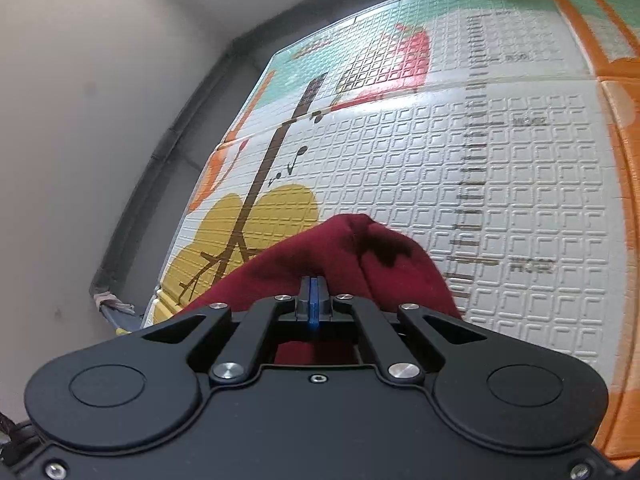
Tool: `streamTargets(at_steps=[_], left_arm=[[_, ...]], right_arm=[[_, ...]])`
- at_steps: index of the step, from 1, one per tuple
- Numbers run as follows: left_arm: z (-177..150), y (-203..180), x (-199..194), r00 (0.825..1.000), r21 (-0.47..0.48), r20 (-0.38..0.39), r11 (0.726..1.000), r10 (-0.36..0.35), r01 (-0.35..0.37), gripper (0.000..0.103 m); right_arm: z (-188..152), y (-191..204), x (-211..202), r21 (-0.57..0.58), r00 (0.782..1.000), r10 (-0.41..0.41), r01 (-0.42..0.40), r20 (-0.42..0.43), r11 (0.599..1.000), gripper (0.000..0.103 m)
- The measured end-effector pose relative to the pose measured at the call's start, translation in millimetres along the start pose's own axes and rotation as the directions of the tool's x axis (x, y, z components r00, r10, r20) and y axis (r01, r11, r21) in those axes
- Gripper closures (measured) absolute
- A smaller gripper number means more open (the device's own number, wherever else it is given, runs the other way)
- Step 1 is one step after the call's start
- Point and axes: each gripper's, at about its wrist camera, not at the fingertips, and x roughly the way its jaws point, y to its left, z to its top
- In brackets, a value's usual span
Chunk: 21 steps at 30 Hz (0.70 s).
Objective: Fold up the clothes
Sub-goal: 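Carry the folded sweatshirt with both grippers and lower it onto the mat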
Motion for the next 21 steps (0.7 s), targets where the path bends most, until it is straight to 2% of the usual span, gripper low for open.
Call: streamTargets(at_steps=[2, 3, 5, 10, 12, 17, 21], left_arm=[[-0.7, 1.6, -9.4, 1.000, -0.005, 0.013, 1.000, 0.018, -0.018, 0.097], [-1.5, 0.8, -14.0, 1.000, 0.002, 0.020, 1.000, 0.014, -0.014, 0.095], [-4.4, -4.9, -20.7, 1.000, 0.025, 0.023, 1.000, -0.002, 0.001, 0.091], [-20.1, -22.7, -23.7, 0.998, 0.086, -0.006, 0.994, -0.061, 0.061, 0.089], [-28.3, -27.8, -20.3, 0.998, 0.111, -0.027, 0.992, -0.057, 0.060, 0.089], [-42.1, -29.9, -13.1, 0.998, 0.125, -0.059, 0.992, -0.024, 0.031, 0.088], [-46.0, -24.1, -14.3, 0.998, 0.126, -0.069, 0.992, -0.012, 0.020, 0.089]], right_arm=[[-1.0, 4.5, -10.9, 0.003, 1.000, -0.011, 0.010, 0.029, 1.000, 0.103], [-1.4, 7.7, -17.0, 0.000, 0.999, -0.007, 0.007, 0.039, 1.000, 0.098], [-3.9, 15.3, -27.7, -0.016, 0.999, 0.029, -0.028, 0.046, 0.999, 0.098], [-18.9, 35.1, -46.2, -0.065, 0.992, 0.125, -0.124, 0.019, 0.990, 0.098], [-27.9, 43.0, -47.4, -0.079, 0.990, 0.141, -0.142, -0.011, 0.987, 0.098], [-48.7, 43.9, -39.5, -0.099, 0.989, 0.111, -0.120, -0.099, 0.988, 0.098], [-60.3, 31.9, -31.2, -0.095, 0.990, 0.064, -0.076, -0.127, 0.993, 0.101]])
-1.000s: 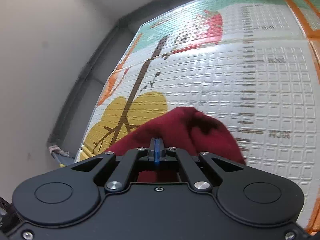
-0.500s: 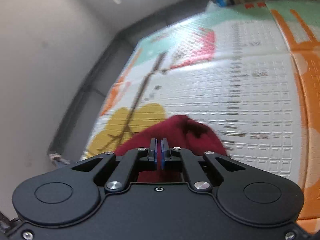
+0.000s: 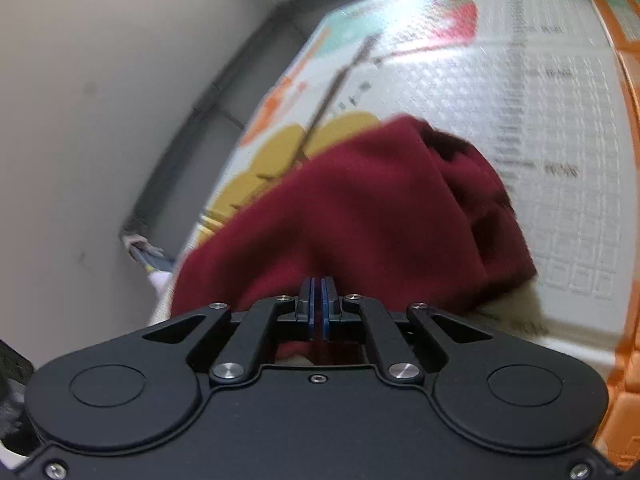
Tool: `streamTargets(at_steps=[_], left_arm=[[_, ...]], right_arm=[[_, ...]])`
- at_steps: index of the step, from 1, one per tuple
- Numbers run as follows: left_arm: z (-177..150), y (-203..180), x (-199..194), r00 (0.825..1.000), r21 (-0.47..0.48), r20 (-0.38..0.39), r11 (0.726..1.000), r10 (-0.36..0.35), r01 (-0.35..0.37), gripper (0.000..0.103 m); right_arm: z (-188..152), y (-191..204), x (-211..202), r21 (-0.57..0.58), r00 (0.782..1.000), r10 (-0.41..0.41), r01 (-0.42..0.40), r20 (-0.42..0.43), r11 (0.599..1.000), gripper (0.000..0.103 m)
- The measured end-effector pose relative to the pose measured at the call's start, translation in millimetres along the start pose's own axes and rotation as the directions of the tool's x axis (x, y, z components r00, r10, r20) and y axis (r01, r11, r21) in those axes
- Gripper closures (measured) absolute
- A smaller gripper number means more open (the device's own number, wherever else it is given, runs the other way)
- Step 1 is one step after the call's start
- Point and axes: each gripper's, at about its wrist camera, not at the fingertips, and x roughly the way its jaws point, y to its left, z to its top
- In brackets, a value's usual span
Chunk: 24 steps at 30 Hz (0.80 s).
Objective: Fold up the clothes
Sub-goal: 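Carry the folded sweatshirt with both grippers and lower it onto the mat, then open both grippers and pull them back from the sweatshirt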
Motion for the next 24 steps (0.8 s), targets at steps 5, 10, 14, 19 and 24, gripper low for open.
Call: streamTargets(at_steps=[5, 10, 14, 19, 24], left_arm=[[-4.6, 10.5, -0.9, 1.000, -0.011, -0.014, 1.000, 0.018, -0.018, 0.089], [-6.6, 14.9, -3.7, 1.000, -0.015, -0.023, 1.000, 0.011, -0.011, 0.089], [-11.5, 14.1, -7.0, 0.999, -0.003, -0.028, 1.000, 0.016, -0.017, 0.089], [-24.4, 21.2, -10.4, 0.995, -0.016, -0.047, 0.996, 0.090, -0.091, 0.056], [-37.5, 31.9, -13.9, 0.990, -0.022, -0.063, 0.992, 0.125, -0.126, 0.062]], right_arm=[[-7.2, -16.9, -2.2, -0.013, 0.998, -0.060, 0.060, 0.015, 0.998, 0.102], [-10.4, -42.5, -9.6, 0.016, 0.995, -0.099, 0.099, 0.019, 0.995, 0.103], [-12.8, -57.1, -14.8, 0.047, 0.996, -0.085, 0.084, 0.030, 0.995, 0.103], [-13.1, -62.2, -18.9, 0.060, 0.994, -0.095, 0.092, 0.047, 0.994, 0.103], [-12.5, -53.6, -23.6, 0.038, 0.986, -0.161, 0.159, 0.041, 0.987, 0.103]])
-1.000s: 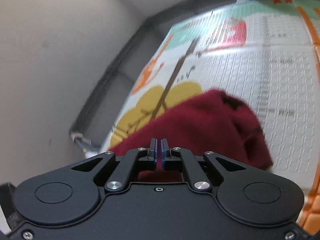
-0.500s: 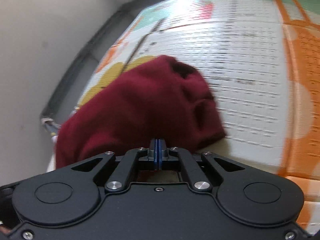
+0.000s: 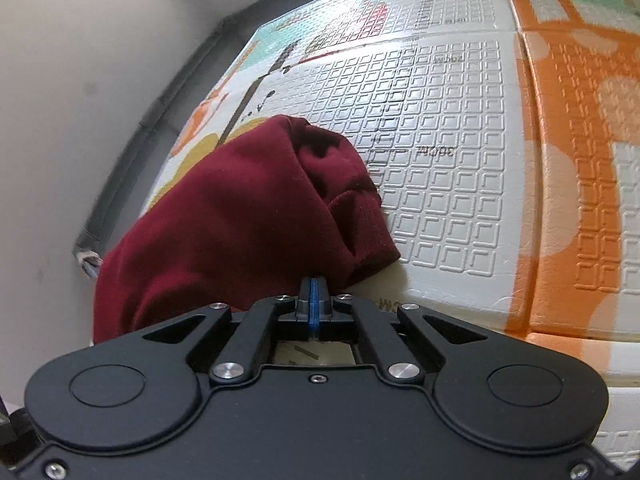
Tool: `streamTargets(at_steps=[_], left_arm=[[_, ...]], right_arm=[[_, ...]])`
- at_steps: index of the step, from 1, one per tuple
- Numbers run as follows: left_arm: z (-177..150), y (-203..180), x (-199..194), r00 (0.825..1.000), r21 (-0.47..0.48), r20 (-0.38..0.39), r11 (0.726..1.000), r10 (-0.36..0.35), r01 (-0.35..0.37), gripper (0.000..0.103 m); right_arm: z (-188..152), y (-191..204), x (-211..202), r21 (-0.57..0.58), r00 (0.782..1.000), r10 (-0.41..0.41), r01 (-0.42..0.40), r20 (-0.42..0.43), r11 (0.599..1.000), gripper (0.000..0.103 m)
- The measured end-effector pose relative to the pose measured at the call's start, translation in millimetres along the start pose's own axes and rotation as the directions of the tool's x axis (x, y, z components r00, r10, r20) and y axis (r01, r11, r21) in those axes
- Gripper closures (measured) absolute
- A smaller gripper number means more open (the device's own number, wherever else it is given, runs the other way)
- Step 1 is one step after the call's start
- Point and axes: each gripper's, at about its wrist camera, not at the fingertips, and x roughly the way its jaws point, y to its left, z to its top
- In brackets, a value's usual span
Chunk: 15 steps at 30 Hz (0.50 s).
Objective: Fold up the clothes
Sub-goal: 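Open both grippers and pull them back from the sweatshirt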
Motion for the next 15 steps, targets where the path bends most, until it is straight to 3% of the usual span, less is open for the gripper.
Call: streamTargets(at_steps=[2, 3, 10, 15], left_arm=[[-1.8, 1.3, -2.3, 1.000, 0.005, 0.004, 1.000, 0.010, -0.010, 0.062], [-2.5, 1.7, -3.5, 1.000, 0.008, 0.006, 1.000, 0.015, -0.015, 0.062], [0.1, -1.6, -12.6, 0.999, 0.026, 0.021, 0.999, 0.031, -0.031, 0.061], [2.0, -13.4, -25.2, 0.999, 0.058, 0.034, 0.998, 0.036, -0.038, 0.055]], right_arm=[[0.1, 3.7, -3.4, -0.015, 0.998, -0.057, 0.057, 0.009, 0.998, 0.091], [-0.2, 3.7, -5.2, -0.017, 0.996, -0.089, 0.089, 0.016, 0.996, 0.090], [-4.1, -0.5, -29.4, -0.033, 0.977, -0.209, 0.211, 0.046, 0.977, 0.090], [-4.7, 4.9, -52.8, -0.063, 0.962, -0.265, 0.270, 0.071, 0.961, 0.086]])
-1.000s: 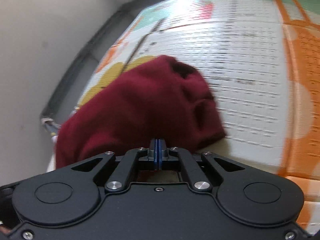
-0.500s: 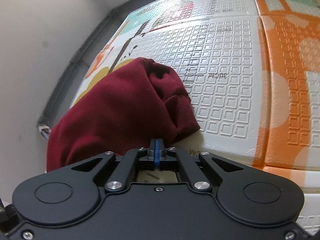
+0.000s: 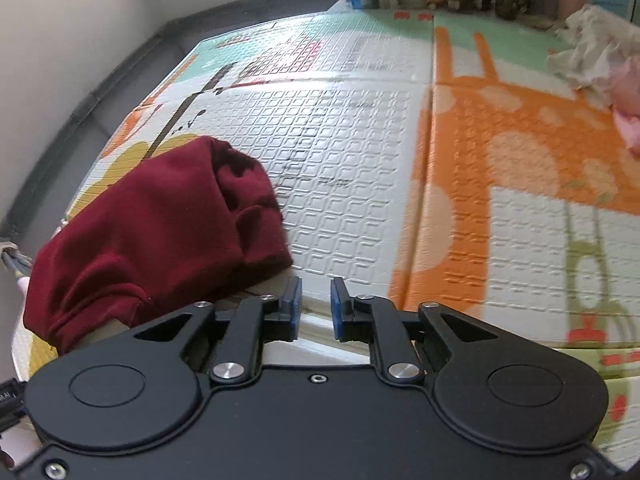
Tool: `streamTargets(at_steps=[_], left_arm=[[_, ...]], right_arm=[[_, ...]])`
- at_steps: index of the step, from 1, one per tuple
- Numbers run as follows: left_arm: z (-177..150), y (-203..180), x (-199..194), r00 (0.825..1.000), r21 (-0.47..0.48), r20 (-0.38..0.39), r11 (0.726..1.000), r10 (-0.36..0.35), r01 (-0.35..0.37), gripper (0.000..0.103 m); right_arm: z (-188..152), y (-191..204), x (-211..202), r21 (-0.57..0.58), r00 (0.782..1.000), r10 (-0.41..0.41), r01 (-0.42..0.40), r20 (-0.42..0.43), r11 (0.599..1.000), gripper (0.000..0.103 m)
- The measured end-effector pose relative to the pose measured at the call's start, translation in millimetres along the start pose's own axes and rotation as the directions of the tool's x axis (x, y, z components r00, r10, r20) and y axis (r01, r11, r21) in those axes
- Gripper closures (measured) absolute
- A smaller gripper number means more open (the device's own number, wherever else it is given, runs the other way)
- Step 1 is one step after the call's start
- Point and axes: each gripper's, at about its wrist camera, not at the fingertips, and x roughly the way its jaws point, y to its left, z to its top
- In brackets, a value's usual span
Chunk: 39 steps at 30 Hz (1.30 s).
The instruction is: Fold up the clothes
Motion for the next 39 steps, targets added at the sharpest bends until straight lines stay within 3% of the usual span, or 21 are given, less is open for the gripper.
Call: streamTargets(at_steps=[7, 10, 18, 22, 24, 28, 35, 39], left_arm=[[3.1, -25.0, -21.1, 1.000, 0.092, 0.010, 0.996, 0.016, -0.017, 0.043], [1.9, -37.9, -30.1, 1.000, 0.138, 0.007, 0.990, 0.025, -0.026, 0.035], [0.2, -59.7, -49.3, 0.999, 0.174, -0.015, 0.984, 0.038, -0.034, 0.017], [-2.3, -67.9, -57.9, 0.999, 0.202, 0.000, 0.978, 0.049, -0.048, 0.009], [-4.3, -72.0, -61.2, 0.999, 0.218, 0.004, 0.975, 0.052, -0.051, 0.009], [-7.8, -80.0, -65.1, 0.998, 0.236, -0.009, 0.970, 0.062, -0.058, 0.009], [-15.1, -89.6, -76.9, 0.999, 0.253, 0.013, 0.966, 0.041, -0.042, 0.007], [-19.5, -97.1, -83.3, 0.992, 0.279, 0.079, 0.953, 0.099, -0.118, 0.007]], right_arm=[[2.7, 14.4, -34.5, -0.074, 0.999, -0.035, 0.037, 0.026, 0.997, 0.067], [3.6, 23.9, -49.0, -0.108, 0.999, -0.025, 0.028, 0.025, 0.994, 0.062], [0.0, 54.6, -80.5, -0.247, 0.999, 0.024, -0.019, 0.020, 0.969, 0.026], [-3.0, 66.2, -92.0, -0.287, 0.999, 0.038, -0.033, 0.010, 0.957, 0.023], [-4.6, 70.5, -96.4, -0.300, 0.999, 0.046, -0.045, -0.002, 0.953, 0.013], [-8.9, 77.6, -104.8, -0.338, 0.998, 0.063, -0.066, -0.022, 0.939, 0.012], [-15.9, 83.7, -114.7, -0.384, 0.997, 0.063, -0.072, -0.037, 0.921, 0.001], [-18.6, 84.8, -117.6, -0.394, 0.996, 0.070, -0.090, -0.063, 0.915, 0.001]])
